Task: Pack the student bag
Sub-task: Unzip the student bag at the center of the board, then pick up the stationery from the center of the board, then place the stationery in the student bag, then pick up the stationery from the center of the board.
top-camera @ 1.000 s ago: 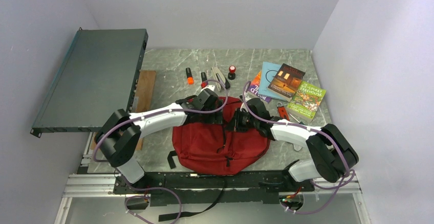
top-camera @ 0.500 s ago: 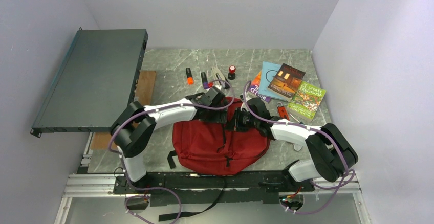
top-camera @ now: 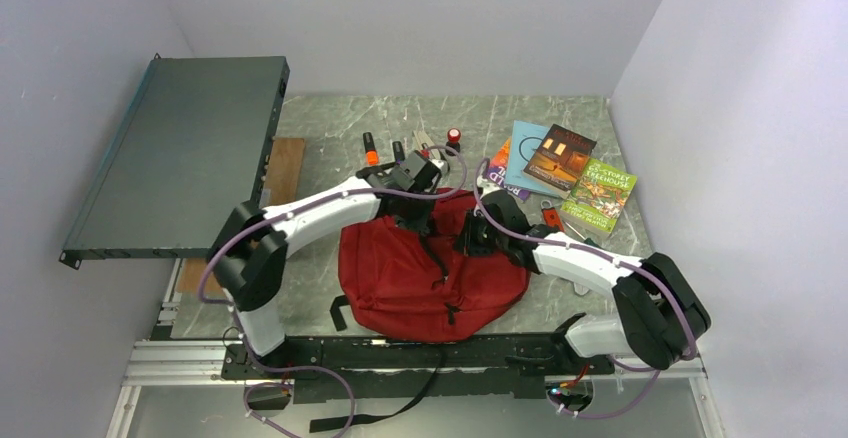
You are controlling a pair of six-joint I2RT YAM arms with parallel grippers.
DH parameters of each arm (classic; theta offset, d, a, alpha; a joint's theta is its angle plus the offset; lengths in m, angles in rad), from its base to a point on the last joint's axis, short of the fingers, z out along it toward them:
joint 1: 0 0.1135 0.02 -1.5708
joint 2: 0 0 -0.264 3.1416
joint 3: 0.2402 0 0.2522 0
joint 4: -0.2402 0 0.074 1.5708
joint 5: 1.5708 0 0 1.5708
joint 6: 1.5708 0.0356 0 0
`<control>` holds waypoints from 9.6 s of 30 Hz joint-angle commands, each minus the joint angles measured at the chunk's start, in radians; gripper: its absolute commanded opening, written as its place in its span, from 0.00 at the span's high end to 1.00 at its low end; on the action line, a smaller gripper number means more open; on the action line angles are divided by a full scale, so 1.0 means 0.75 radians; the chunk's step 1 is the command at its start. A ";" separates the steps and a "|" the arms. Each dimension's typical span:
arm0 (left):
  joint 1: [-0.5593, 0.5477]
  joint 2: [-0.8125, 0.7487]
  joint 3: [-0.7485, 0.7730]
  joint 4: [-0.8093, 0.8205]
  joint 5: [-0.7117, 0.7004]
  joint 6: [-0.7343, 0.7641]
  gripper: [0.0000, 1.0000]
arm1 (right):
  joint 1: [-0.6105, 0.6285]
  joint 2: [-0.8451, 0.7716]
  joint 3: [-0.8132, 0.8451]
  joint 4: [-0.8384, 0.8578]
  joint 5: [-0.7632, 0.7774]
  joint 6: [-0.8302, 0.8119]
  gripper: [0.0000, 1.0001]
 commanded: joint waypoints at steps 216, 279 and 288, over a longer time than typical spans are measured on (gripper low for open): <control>0.021 -0.500 -0.550 0.495 0.300 -0.210 1.00 | -0.061 0.196 0.075 0.427 -0.648 0.071 0.51; 0.068 -0.441 -0.538 0.445 0.260 -0.220 1.00 | -0.045 -0.027 0.318 -0.297 -0.260 -0.229 0.13; 0.075 -0.551 -0.422 0.264 0.095 -0.093 0.07 | -0.096 -0.045 0.454 -0.287 -0.083 -0.166 0.10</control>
